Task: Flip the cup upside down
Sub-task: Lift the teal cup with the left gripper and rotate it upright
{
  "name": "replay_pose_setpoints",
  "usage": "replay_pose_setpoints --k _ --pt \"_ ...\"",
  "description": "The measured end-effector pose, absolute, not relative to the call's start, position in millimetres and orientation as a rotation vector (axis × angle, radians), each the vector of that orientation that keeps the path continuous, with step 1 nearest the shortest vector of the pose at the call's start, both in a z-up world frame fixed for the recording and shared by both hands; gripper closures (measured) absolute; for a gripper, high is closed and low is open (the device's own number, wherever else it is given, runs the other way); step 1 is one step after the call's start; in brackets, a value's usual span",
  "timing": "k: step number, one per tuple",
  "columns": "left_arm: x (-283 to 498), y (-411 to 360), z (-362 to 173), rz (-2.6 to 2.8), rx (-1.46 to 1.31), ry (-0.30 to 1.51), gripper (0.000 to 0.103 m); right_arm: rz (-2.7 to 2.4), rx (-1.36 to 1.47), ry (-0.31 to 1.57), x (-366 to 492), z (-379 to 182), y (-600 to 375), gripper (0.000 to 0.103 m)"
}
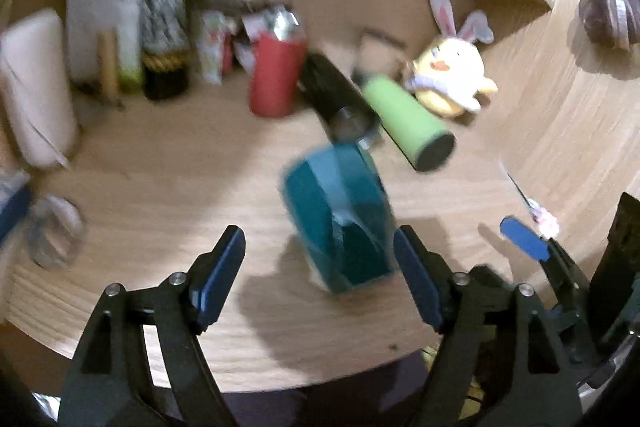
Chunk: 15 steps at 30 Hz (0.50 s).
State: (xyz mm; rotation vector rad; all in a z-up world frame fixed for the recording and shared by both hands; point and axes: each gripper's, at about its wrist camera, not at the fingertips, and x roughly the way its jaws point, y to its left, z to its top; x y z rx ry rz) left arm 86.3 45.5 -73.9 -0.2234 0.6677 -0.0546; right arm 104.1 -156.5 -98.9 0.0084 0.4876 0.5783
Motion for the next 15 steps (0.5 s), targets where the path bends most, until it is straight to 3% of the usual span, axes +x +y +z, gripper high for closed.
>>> replay_pose_setpoints --k 2,6,8,10,15 --pt "85 51 -68 -0.021 -0.184 0.630 0.028 0.610 0.033 0.504 108 -105 -144 0.000" --pt "90 64 -62 -0.037 -0.146 0.601 0.055 0.668 0.032 0.554 115 -120 -115 0.000" --pt "95 64 -62 -0.055 -0.128 0.597 0.064 0.669 0.002 0.556 116 -126 -102 0.001" --pt "97 60 -63 -0.069 -0.109 0.593 0.076 0.676 -0.024 0.559 118 -131 -90 0.008" --pt "106 44 -66 -0.138 -0.063 0.581 0.091 0.695 -0.050 0.578 125 -139 -78 0.040"
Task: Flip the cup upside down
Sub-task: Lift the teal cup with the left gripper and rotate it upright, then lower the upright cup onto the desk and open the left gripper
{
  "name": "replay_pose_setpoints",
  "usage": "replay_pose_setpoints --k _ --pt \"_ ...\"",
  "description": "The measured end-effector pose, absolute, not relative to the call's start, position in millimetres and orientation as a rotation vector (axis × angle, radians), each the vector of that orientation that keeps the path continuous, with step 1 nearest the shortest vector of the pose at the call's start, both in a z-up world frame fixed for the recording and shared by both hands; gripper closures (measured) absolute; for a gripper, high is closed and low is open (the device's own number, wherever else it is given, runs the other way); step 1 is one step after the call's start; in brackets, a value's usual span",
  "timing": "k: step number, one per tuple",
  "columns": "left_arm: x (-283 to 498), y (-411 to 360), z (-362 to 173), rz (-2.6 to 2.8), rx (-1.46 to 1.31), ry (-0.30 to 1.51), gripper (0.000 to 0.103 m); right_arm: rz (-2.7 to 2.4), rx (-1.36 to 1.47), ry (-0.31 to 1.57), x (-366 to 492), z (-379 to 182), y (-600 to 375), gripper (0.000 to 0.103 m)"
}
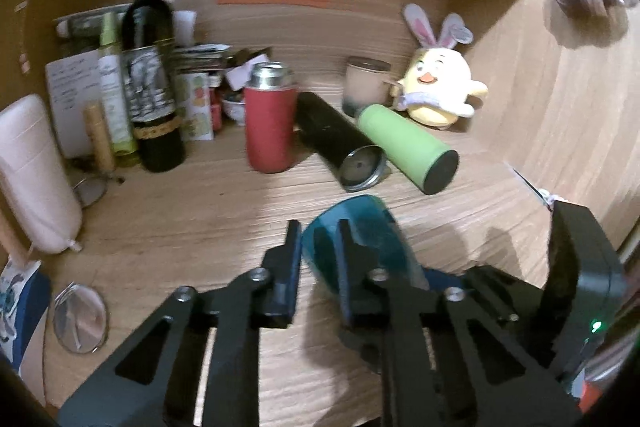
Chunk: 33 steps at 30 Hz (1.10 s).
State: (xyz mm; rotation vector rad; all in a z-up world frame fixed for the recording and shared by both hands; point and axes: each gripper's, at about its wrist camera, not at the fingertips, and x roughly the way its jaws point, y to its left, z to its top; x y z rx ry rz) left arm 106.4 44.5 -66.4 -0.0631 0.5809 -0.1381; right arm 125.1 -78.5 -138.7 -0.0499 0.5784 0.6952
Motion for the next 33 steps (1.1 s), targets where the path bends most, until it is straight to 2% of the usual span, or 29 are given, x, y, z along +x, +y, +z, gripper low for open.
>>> replay_pose_setpoints --k 6,17,33 --pt "118 33 -73 -0.171 -0.053 0.591 0.093 0.699 -0.050 0.567 124 -139 -82 0.045" --pt "122 35 -67 -0.171 -0.054 0.580 0.093 0.688 -0.079 0.510 112 -124 -90 0.045" --pt "139 54 -69 -0.168 -0.092 0.593 0.100 0.701 -0.097 0.445 120 -107 -79 0.046"
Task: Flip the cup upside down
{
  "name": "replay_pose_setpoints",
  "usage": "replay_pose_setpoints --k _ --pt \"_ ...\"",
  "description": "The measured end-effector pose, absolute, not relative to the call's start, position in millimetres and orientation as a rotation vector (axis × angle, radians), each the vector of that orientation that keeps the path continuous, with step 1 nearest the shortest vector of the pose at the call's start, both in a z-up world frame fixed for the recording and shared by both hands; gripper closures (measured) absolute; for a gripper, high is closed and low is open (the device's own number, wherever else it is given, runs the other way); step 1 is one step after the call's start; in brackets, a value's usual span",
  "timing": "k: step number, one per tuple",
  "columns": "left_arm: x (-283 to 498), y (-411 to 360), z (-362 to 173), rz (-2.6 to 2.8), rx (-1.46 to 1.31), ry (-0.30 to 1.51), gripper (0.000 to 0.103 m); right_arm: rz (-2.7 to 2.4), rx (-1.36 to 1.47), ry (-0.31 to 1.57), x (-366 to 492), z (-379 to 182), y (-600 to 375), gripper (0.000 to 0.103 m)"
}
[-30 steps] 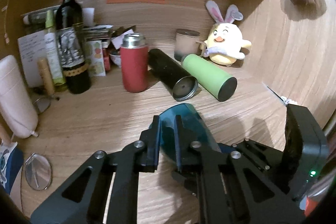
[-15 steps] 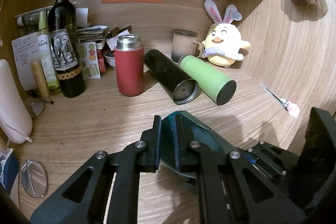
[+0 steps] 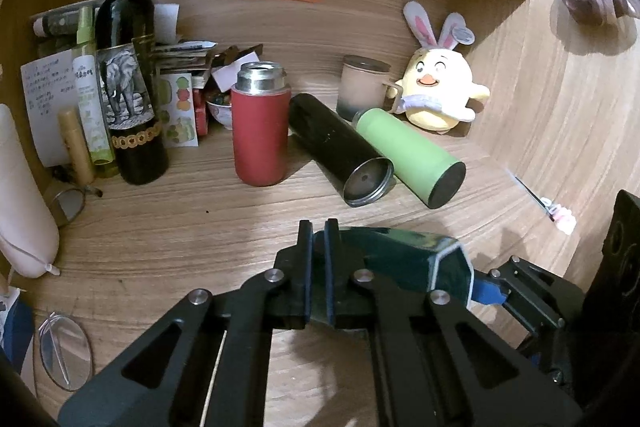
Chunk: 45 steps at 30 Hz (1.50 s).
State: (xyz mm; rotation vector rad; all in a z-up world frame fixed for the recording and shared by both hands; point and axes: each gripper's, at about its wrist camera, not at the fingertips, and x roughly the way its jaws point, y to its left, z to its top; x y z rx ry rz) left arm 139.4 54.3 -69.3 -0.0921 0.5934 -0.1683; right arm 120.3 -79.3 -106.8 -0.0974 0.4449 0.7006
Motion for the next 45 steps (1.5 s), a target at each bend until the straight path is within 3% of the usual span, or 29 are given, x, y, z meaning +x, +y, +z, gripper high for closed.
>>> replay_pose_setpoints --k 29,32,35,40,45 --pt "129 68 -76 -0.083 -0.104 0.632 0.100 0.721 -0.099 0.514 156 -95 -67 0.050" --pt "117 66 -67 -0.068 -0.095 0.610 0.094 0.736 -0.072 0.501 148 -85 -78 0.049" --pt "101 60 -55 -0.055 -0.077 0.569 0.081 0.725 -0.070 0.477 137 -73 -91 0.048" --pt "72 48 -33 -0.043 -0.061 0.482 0.052 0.678 -0.051 0.398 114 -49 -122 0.031" --pt "45 34 -14 -0.025 -0.028 0.403 0.034 0.625 -0.030 0.315 89 -25 -155 0.019"
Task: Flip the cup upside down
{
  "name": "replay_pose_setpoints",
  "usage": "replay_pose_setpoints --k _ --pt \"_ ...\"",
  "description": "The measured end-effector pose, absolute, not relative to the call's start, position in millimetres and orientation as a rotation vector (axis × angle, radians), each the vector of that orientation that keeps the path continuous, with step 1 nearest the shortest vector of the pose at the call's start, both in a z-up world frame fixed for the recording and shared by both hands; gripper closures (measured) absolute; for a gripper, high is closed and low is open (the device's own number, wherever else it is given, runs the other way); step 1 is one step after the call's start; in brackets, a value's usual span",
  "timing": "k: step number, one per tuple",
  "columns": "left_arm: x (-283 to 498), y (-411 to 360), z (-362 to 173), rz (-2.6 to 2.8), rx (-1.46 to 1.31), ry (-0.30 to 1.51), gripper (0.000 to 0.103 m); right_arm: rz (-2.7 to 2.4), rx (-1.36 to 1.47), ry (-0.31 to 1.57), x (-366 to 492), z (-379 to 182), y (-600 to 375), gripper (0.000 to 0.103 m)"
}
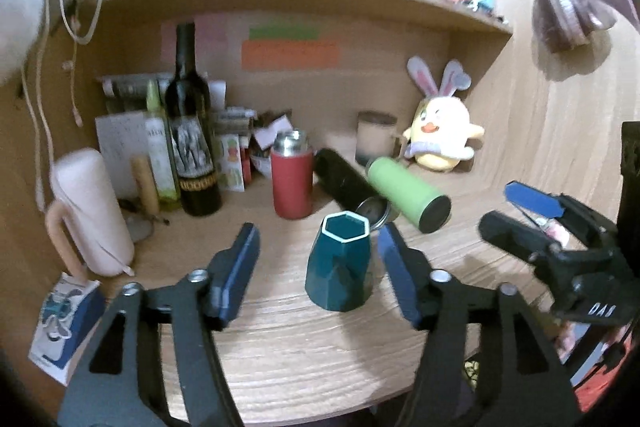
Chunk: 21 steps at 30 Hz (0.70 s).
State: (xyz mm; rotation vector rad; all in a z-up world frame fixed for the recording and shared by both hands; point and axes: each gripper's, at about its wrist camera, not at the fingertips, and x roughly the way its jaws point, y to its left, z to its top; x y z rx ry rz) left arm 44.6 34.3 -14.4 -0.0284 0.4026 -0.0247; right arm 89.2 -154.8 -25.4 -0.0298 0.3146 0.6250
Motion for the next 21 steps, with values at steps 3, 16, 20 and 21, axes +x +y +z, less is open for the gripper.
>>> replay_pose_setpoints --k 3,16,20,21 --pt "28 28 -5 -0.017 -0.029 0.360 0.016 0.598 -0.025 0.274 74 -13 -168 0.013" --pt "-24 14 17 0.063 -0.011 0.246 0.000 0.535 -0.014 0.201 32 5 -189 0.000" --pt "-28 15 17 0.054 -0.021 0.242 0.000 0.531 -0.012 0.199 29 5 -191 0.000" --pt "-27 15 17 0.054 -0.022 0.242 0.000 0.530 -0.012 0.198 28 5 -191 0.000"
